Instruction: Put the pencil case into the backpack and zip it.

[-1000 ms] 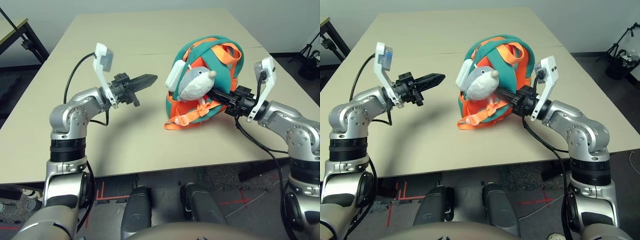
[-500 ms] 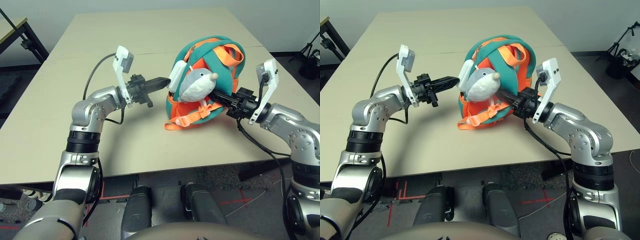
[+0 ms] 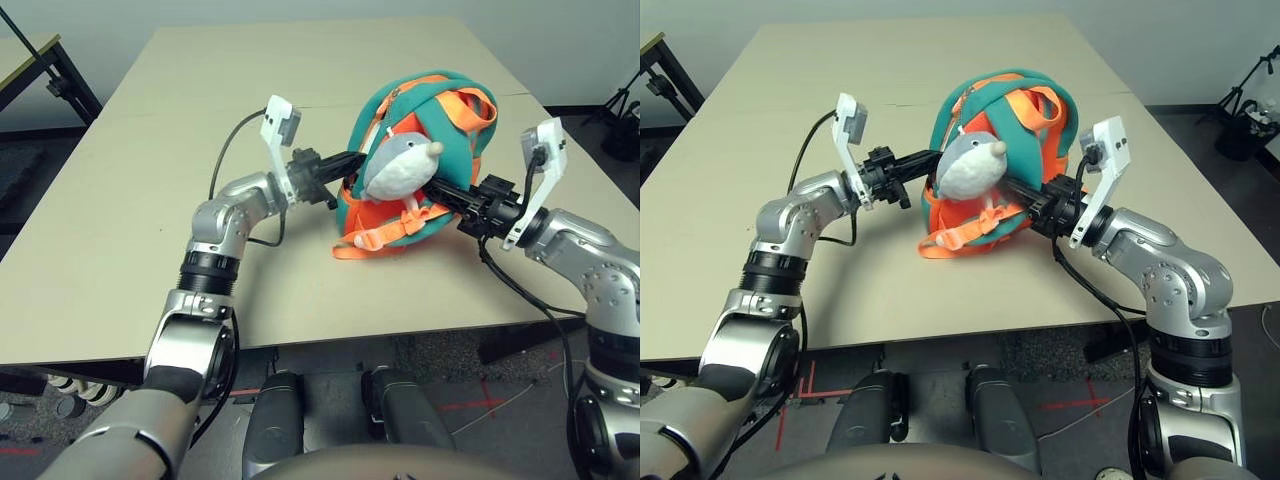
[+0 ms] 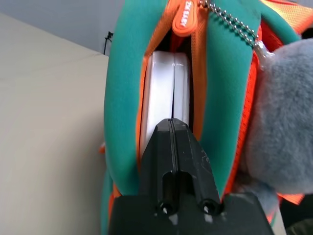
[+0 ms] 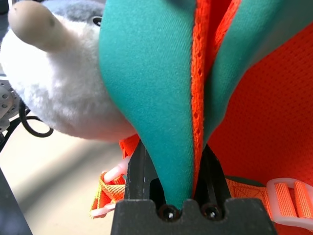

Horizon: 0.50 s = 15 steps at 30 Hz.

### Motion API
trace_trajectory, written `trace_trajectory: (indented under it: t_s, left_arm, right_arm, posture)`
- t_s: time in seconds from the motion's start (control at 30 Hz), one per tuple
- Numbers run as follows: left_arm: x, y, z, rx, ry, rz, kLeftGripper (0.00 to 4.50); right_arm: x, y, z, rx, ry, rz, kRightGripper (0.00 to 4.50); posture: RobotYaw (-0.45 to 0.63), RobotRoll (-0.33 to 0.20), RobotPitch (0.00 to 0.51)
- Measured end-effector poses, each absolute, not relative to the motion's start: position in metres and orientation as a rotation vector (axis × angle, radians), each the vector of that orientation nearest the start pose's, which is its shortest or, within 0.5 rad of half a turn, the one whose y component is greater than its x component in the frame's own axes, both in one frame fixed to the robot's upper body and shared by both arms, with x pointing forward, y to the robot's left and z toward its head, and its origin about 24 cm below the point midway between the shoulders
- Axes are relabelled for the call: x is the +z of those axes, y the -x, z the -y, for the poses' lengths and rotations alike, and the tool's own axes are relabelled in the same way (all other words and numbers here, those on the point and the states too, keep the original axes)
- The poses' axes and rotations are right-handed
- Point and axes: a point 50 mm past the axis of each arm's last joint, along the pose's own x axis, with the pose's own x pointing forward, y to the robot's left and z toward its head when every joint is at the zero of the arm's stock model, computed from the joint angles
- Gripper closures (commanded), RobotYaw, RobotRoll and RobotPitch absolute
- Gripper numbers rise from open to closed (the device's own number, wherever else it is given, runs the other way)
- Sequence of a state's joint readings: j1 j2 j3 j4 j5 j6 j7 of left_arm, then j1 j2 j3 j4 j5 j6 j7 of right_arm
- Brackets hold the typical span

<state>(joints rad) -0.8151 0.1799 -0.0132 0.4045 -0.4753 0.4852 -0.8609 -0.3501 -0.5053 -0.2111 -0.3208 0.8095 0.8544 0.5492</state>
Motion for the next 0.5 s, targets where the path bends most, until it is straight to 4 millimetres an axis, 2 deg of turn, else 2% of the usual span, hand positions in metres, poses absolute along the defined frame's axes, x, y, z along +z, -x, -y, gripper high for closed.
trace_trajectory:
  t_s: [0.37,0.5]
  left_arm:
    - [0.16,-0.354,-0.072,-1.153,0.257,-0.042,4.5]
    - [0.164,-0.351,-0.082,-1.165,0.244,-0.088,4.5]
  right_arm:
    - [0.173,-0.271,0.183,0.785,-0.224,-0.086,4.28]
    - [0.172,-0.271,0.182,0.786,-0.225,-0.086,4.28]
  posture:
    - [-0.22,0.0,0.069]
    - [-0.21,0.0,0.07]
